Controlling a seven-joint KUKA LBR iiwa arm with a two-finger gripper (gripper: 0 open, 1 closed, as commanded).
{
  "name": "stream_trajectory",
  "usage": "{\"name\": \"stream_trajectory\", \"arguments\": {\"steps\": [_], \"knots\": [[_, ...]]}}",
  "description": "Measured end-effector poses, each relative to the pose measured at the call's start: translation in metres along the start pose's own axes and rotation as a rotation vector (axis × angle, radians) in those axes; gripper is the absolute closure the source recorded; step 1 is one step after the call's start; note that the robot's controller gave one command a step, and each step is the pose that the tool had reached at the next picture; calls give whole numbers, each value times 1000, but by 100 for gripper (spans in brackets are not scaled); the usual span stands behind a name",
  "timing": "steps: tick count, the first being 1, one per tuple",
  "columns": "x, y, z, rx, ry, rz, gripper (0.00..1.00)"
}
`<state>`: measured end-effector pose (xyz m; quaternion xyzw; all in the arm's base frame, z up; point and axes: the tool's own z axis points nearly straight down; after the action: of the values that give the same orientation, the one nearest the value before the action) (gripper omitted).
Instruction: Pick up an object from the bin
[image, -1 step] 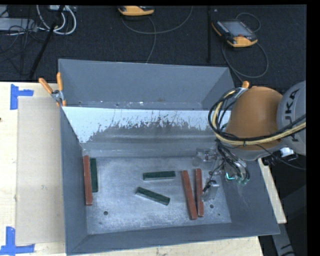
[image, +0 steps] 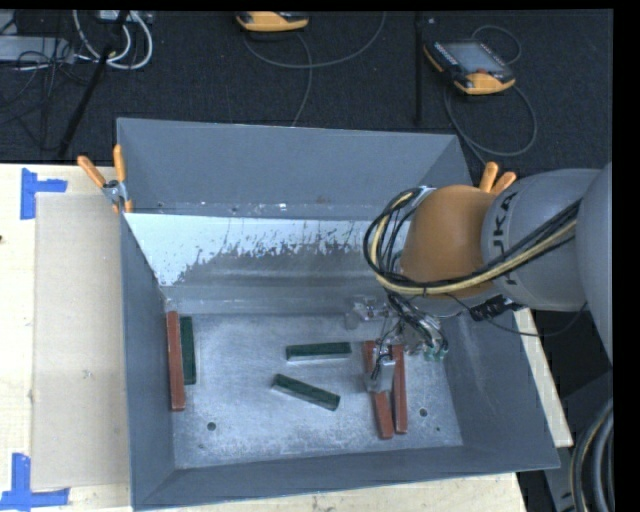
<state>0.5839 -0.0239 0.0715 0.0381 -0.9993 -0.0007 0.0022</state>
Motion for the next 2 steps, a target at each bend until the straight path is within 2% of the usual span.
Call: {"name": "stream_trajectory", "arguments": {"steps": [1,2], "knots": [[-26,38,2,0,-8,-41,0],[-26,36,1,1,-7,-40,100]]}}
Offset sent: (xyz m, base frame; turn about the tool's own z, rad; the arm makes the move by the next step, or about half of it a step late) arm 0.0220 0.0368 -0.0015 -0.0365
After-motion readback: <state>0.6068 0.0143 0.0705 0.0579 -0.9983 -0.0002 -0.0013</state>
